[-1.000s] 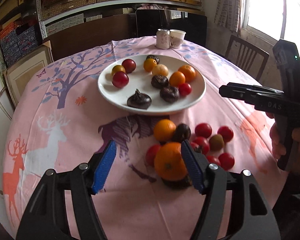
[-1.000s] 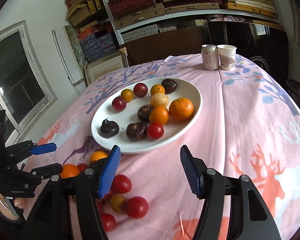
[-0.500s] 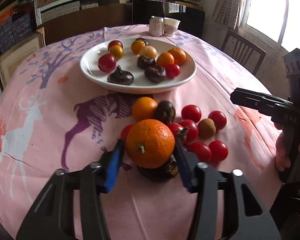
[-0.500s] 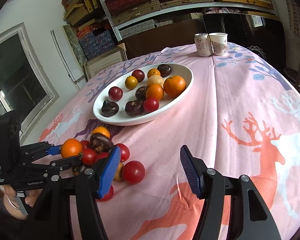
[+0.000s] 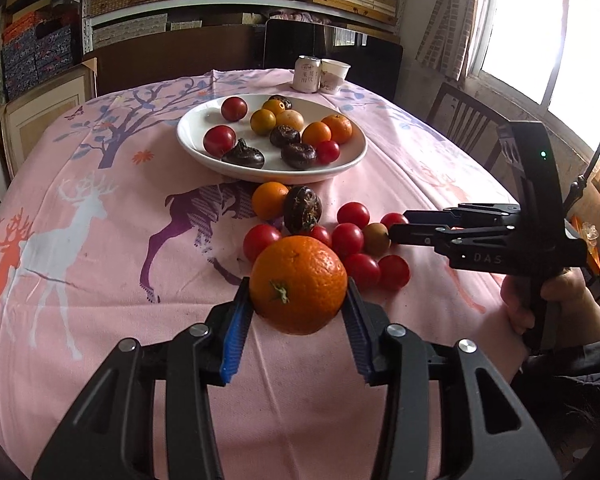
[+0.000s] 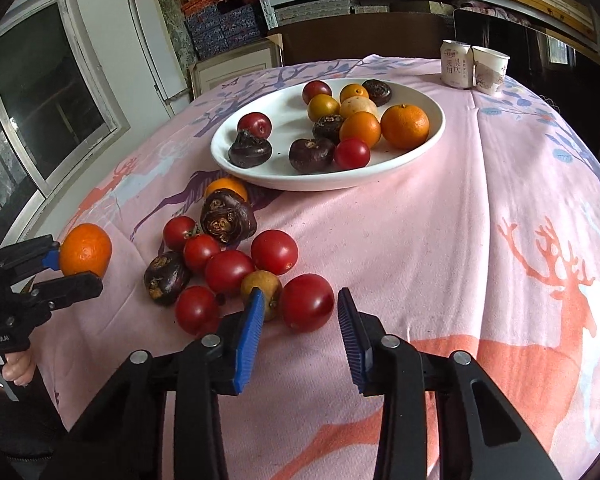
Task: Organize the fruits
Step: 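Grasp a large orange with the left gripper while the right grasps a red tomato, then carry the large orange and red tomato onto the white plate and release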
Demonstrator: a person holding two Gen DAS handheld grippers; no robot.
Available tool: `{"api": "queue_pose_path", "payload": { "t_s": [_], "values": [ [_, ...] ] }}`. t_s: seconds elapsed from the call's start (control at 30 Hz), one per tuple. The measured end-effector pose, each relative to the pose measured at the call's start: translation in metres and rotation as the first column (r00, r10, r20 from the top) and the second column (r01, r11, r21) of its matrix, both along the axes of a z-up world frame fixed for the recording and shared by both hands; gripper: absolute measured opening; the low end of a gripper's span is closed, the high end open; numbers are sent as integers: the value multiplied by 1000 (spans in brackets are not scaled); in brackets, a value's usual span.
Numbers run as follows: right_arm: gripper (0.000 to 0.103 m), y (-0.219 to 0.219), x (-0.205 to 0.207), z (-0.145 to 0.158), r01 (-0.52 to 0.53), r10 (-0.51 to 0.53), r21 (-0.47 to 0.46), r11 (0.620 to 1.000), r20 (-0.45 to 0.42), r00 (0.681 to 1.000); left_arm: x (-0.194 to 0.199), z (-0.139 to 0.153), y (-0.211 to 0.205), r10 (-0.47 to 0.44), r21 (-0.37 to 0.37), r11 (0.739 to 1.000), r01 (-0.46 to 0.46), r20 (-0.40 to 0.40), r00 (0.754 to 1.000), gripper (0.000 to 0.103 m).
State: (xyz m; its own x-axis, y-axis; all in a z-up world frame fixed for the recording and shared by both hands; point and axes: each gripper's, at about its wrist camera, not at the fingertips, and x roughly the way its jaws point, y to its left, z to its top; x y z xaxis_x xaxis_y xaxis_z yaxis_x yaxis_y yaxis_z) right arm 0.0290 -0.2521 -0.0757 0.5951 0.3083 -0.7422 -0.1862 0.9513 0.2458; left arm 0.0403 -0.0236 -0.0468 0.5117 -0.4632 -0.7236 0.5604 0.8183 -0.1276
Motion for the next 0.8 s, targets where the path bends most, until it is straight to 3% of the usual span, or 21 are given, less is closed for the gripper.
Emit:
{"api": "queue_pose_path", "payload": {
  "t_s": [0.27, 0.5, 0.67, 0.8],
  "values": [
    [27, -27, 1, -6, 39, -28, 191, 981, -58, 998, 0, -1, 7, 18, -13, 1000, -18, -8, 1000, 43],
    [27, -34, 13, 34, 27, -34, 186, 982, 38, 999, 26, 16, -1, 24, -19, 1000, -24, 20, 999, 43],
    [28, -43, 60, 70, 47, -63, 169, 985, 92, 994, 73, 35, -29, 7, -9, 1000, -7, 56, 998, 43],
    [28, -53, 111, 81, 92, -108, 169, 981, 88, 990, 121, 36, -56, 11, 20, 1000, -12, 54, 999, 43]
  ]
}}
